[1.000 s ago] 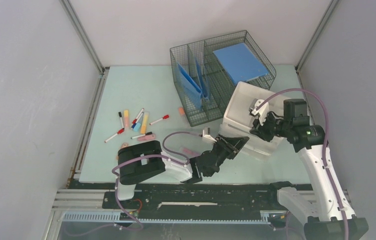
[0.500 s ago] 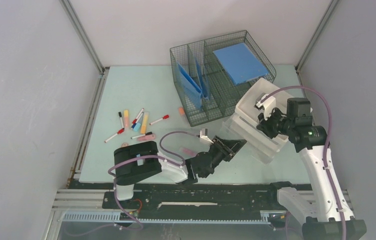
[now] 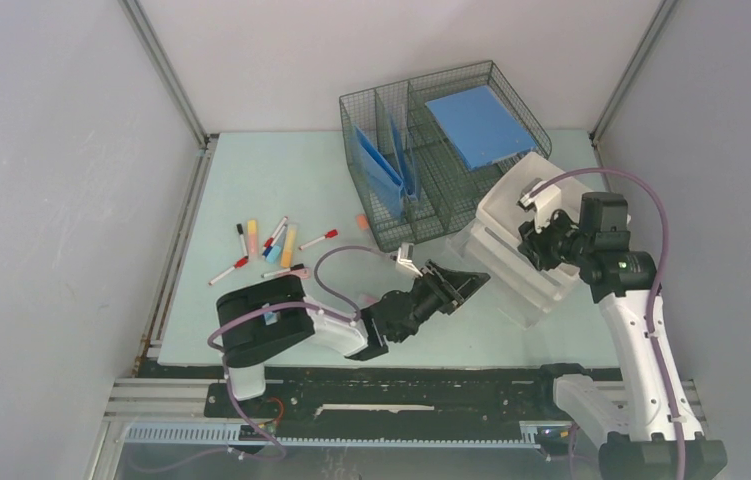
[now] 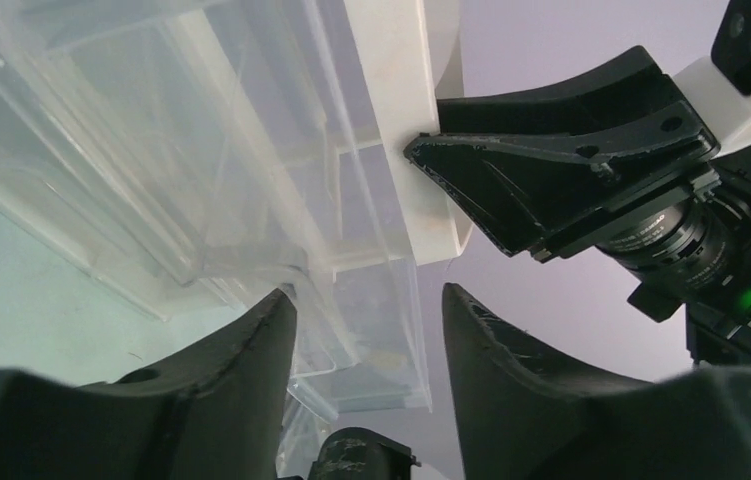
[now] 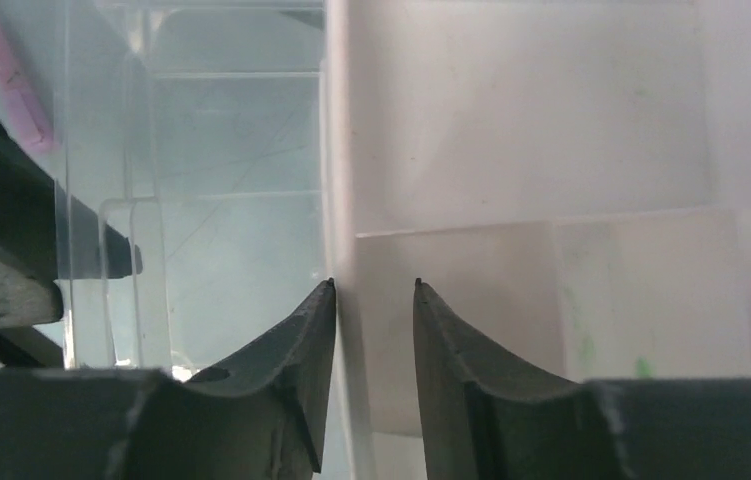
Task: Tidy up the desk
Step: Open the drawer in the storage box.
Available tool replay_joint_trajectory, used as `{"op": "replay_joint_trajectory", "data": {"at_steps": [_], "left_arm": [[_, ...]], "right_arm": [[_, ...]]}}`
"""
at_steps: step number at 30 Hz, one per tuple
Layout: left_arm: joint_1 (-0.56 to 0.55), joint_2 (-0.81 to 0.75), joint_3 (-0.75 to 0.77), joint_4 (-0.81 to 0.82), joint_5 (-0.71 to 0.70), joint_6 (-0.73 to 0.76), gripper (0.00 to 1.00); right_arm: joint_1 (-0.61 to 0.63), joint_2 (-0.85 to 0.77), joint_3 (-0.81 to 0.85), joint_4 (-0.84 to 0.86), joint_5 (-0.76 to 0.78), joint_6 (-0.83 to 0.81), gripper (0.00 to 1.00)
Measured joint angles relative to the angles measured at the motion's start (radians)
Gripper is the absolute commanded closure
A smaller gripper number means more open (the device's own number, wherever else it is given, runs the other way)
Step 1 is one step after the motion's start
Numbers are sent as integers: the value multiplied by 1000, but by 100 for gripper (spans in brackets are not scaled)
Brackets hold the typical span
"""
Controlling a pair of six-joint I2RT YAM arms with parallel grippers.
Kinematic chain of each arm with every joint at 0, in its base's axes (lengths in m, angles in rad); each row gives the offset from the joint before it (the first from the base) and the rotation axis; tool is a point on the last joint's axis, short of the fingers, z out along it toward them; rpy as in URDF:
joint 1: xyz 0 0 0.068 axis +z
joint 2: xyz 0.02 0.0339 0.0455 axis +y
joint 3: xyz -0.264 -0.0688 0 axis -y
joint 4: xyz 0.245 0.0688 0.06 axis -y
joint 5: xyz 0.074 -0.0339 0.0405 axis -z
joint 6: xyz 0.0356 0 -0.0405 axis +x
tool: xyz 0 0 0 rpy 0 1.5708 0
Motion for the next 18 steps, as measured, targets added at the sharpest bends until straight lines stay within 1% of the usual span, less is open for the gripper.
{"op": "replay_joint_trajectory", "data": {"at_steps": [1, 2, 4, 7, 14, 18], "left_arm": [[4, -6, -1, -5, 10, 11, 35], [8, -14, -2, -9, 22, 23, 32], [14, -31, -4, -25, 43, 44, 27], [18, -65, -23, -46, 67, 84, 23], [18, -192, -126, -79, 87, 219, 20], [18, -291, -203, -124, 79, 312, 19]], "right_arm": [[-4, -5, 0, 6, 9, -2, 46], [-8, -13, 0, 12, 13, 1, 44], [-10, -35, 0, 18, 16, 2, 40], [-13, -66, 12, 7, 9, 2, 37], [-13, -135, 76, -27, -39, 5, 33], [-26, -182, 79, -55, -125, 6, 32]]}}
